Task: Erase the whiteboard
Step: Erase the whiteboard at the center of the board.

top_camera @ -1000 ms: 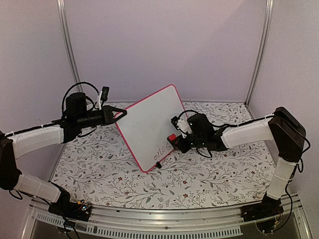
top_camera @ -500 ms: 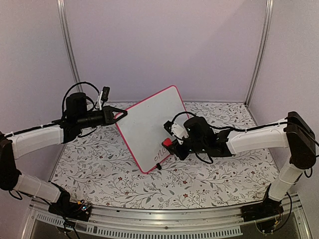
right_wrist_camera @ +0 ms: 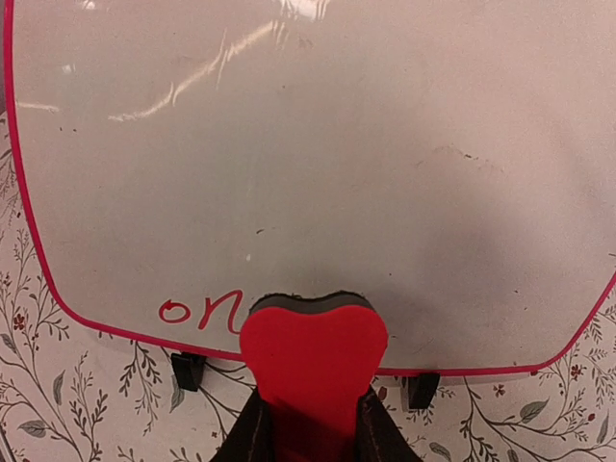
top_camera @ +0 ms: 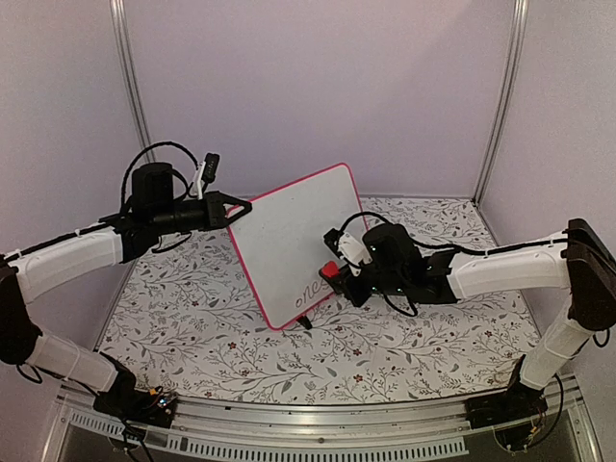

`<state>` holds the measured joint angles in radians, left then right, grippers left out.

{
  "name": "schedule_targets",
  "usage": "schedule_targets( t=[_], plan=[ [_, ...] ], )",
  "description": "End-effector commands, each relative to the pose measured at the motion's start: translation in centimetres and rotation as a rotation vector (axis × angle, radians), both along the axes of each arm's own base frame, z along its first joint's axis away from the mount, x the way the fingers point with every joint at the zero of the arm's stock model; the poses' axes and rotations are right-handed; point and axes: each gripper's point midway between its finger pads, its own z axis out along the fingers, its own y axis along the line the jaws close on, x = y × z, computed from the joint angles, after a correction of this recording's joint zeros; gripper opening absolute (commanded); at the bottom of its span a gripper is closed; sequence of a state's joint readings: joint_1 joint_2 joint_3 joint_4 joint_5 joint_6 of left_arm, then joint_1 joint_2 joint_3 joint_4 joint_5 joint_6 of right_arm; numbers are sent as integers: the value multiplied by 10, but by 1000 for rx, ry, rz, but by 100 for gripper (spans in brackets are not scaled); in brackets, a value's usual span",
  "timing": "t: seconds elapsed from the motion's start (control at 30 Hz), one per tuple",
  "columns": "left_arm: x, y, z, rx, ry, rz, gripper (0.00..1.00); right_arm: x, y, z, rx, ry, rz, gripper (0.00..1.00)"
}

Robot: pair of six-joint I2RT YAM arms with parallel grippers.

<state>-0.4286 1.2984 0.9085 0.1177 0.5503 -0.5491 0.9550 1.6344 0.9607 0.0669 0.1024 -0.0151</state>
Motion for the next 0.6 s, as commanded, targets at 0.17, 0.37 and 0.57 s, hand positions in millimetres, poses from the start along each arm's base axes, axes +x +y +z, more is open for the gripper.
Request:
schedule_targets(
  t=[0.17, 0.37, 0.57],
  plan=[
    [-1, -8, 34, -39, -187, -33, 0, 5, -12, 24, 37, -26, -82, 23],
    [-4, -8, 18, -43, -165, -31, 0, 0, -13, 32, 58, -11, -73, 23],
    [-11, -3, 23, -75, -231, -6, 0, -2, -6, 30, 71, 10, -55, 23]
  ],
)
